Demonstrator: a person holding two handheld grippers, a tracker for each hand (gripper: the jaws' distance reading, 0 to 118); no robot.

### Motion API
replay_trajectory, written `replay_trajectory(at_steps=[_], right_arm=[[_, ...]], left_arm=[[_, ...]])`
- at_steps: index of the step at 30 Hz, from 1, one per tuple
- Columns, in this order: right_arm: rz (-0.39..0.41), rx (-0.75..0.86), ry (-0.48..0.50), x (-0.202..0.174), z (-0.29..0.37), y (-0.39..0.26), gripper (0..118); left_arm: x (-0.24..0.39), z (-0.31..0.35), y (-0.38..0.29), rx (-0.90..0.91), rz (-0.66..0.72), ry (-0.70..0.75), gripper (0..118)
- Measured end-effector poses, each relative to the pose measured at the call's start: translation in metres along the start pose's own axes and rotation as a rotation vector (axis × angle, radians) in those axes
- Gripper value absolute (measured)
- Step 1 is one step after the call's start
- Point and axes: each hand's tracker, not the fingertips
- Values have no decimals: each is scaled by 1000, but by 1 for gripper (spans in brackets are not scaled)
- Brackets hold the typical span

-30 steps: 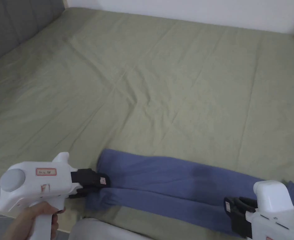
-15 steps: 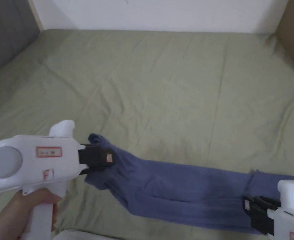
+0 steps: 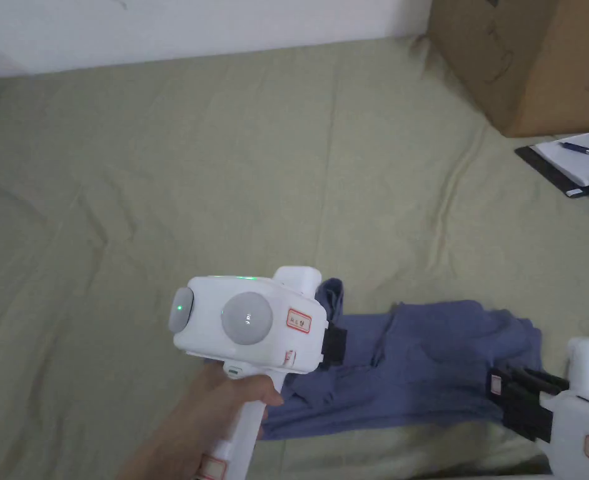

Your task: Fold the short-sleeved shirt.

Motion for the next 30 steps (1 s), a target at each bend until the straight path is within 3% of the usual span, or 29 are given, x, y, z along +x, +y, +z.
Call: replay_trajectory(at_steps=[1,2,4,5,6,9,13,14,17,23,30], right_arm=[[-38,10,-1,3,2,-1,0],[-71,25,15,6,4,-2,0],[-86,28,24,9,5,-2,0],[-80,25,23,7,4,-2,0],[-71,23,21,6,4,-3,0],[-44,14,15,1,0,-5,0],[-45,8,37,-4,-4,-8,0],[-44,9,42,-6,-4,-9,0],[-42,10,58,-10,-7,-9,0],[-7,43,70,-17,-4,-4,0],[-10,79,101,-13,-3,2,0]], left_arm=[[1,-3,1,-12,6,-2,8],[0,-5,2,-11,18,-13,21],[-7,-4,2,-10,63,-56,87],[-8,0,1,5,92,-63,108],[-8,9,3,28,107,-72,117],[-22,39,0,116,122,-153,117],[-51,64,-7,145,206,-105,113],[-56,65,-6,146,221,-77,103],[-68,52,-13,127,226,61,0],[-61,16,-17,89,269,-78,0],[-9,-33,-13,-38,141,-171,0]])
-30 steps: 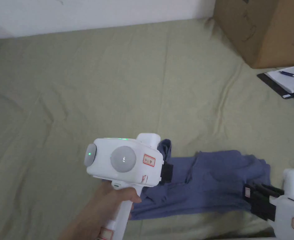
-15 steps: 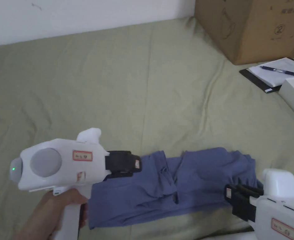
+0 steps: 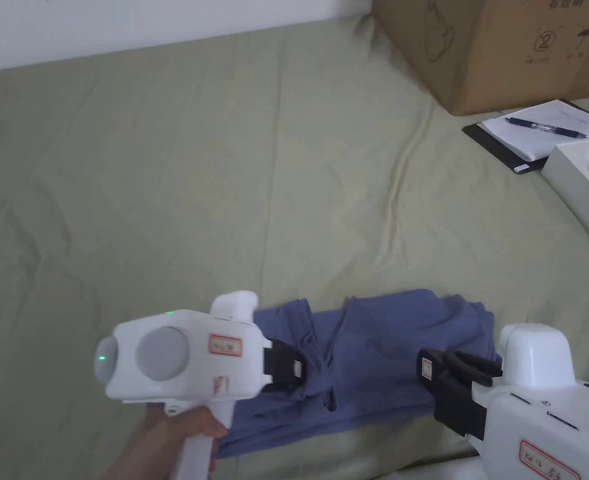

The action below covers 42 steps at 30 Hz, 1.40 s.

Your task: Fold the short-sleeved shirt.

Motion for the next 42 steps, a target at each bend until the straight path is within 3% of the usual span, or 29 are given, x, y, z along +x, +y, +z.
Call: replay_trajectory(at_steps=[3,6,10,17,19,20,21,22,24,30,34,35,36,37,38,39,40,41,42], right_arm=[[-6,-3,-8,3,0,0,0],[-5,-9,-14,5,0,0,0],[24,0,-13,-1,1,0,0],[75,-11,-2,-20,-2,1,0],[82,-22,4,-24,-4,2,0],[87,-26,7,-27,-6,2,0],[93,-34,13,-30,-9,2,0],[98,-40,14,-33,-11,3,0],[119,-53,12,-40,-17,5,0],[242,-70,-31,-62,-29,16,0],[247,-57,-15,-67,-30,25,0],[247,-48,-17,-68,-30,26,0],[253,-37,-24,-69,-30,27,0],[258,-33,-25,-70,-31,28,0],[260,-30,-27,-70,-31,29,0],[258,-27,-30,-70,-31,29,0],[255,-20,-31,-70,-30,29,0],[251,-6,-32,-70,-29,30,0],[245,10,-30,-70,-27,30,0]], left_arm=[[19,-16,-10,-26,-95,81,0],[22,-5,-11,-3,-99,42,0],[12,18,-12,4,-49,-87,0],[-62,97,-29,136,91,-100,1],[-95,121,-40,186,158,-108,21],[-110,129,-44,209,193,-105,42],[-126,136,-49,214,232,-97,71],[-138,140,-52,217,267,-98,86],[-159,144,-56,229,339,-126,98],[-198,111,-49,253,485,-332,98],[-197,80,-34,148,480,-453,96],[-195,74,-30,127,468,-494,87],[-192,66,-28,115,477,-525,64],[-192,60,-26,105,485,-504,33],[-190,53,-24,78,490,-427,9],[-193,46,-23,61,453,-291,9],[-199,42,-25,55,436,-257,9],[-202,46,-26,90,474,-421,9],[-203,51,-26,93,512,-437,9]])
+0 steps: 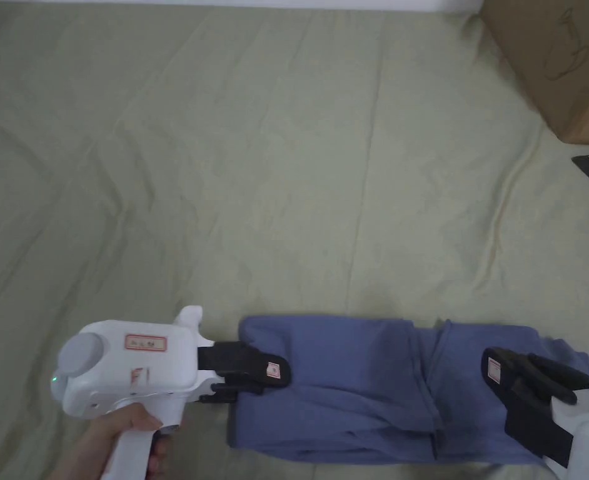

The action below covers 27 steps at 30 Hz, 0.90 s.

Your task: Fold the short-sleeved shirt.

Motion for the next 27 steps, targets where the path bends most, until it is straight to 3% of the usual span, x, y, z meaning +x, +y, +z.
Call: replay_trajectory(at_steps=[8,13,16,21,24,27], right_arm=[[-33,81,-29,0,13,4,0],[0,118,-96,0,27,6,0],[-33,129,-103,8,35,6,0],[-54,133,-133,19,41,0,0],[-64,126,-141,24,43,-4,0],[-71,113,-147,30,42,-9,0]], left_arm=[[18,21,-5,16,-80,107,9],[19,61,-13,92,-47,26,8],[22,94,-13,95,-110,122,8],[20,141,-15,150,-82,164,7],[27,161,-13,144,-116,297,7],[44,169,-17,169,-123,331,7]])
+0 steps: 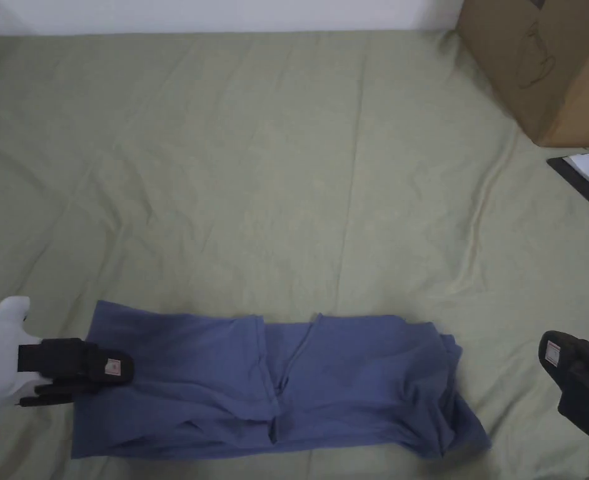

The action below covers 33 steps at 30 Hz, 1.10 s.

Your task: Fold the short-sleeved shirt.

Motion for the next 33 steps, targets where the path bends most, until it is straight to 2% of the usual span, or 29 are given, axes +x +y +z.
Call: replay_trajectory(at_steps=[2,6,10,15,20,21,22,23,24,25,26,27,29,33], right_arm=[[-15,-7,3,5,-2,-3,0],[-46,-12,19,15,-4,-8,0],[-61,-8,26,27,-2,-12,0],[-115,-9,13,53,4,-21,0],[-181,-22,-23,80,16,-34,0],[-196,-24,-28,85,19,-37,0],[-205,-28,-35,89,21,-39,0],[-209,-33,-46,93,24,-42,0],[-210,-36,-60,97,26,-44,0],[-212,-43,-69,100,27,-46,0],[-217,-49,-74,104,28,-48,0],[-226,-56,-81,107,29,-50,0],[-238,-63,-86,111,28,-52,0],[-233,-71,-80,110,26,-52,0]], left_arm=[[22,4,-2,12,-36,10,7],[88,-5,-3,4,-92,147,7],[166,-30,-11,-32,-255,59,7],[246,-116,-26,-195,-375,28,7],[280,-224,-46,-357,-441,113,9],[281,-242,-50,-376,-449,127,16],[282,-252,-53,-398,-430,136,32],[279,-263,-55,-424,-404,130,56],[279,-269,-55,-460,-383,64,89],[279,-270,-55,-475,-367,35,105],[281,-270,-55,-470,-353,22,113],[282,-261,-54,-438,-358,31,114],[282,-248,-46,-354,-377,2,114],[264,-206,-35,-247,-373,63,112]])
